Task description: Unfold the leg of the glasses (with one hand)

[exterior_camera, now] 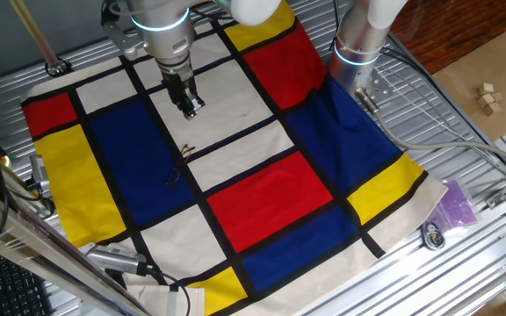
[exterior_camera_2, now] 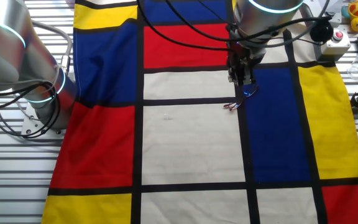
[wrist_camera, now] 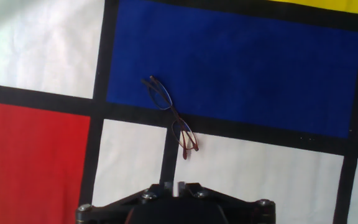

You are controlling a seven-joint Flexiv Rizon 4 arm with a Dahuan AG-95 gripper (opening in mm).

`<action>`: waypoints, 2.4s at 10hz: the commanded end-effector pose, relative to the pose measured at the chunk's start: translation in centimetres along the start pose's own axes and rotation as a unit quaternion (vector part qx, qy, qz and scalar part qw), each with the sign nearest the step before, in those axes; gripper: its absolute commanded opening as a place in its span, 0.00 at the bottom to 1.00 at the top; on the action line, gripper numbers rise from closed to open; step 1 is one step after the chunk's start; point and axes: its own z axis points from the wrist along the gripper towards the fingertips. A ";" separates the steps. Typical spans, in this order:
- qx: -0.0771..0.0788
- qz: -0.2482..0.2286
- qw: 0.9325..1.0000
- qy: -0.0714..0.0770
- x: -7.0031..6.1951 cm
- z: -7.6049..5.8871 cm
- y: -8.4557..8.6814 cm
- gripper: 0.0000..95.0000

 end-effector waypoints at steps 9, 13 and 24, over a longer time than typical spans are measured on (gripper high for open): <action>-0.001 -0.092 0.996 0.014 -4.9 6.4 -2.1 0.00; 0.000 -0.125 0.992 0.018 -7.6 9.2 -1.7 0.00; 0.003 -0.134 0.991 0.019 -8.1 11.8 0.5 0.00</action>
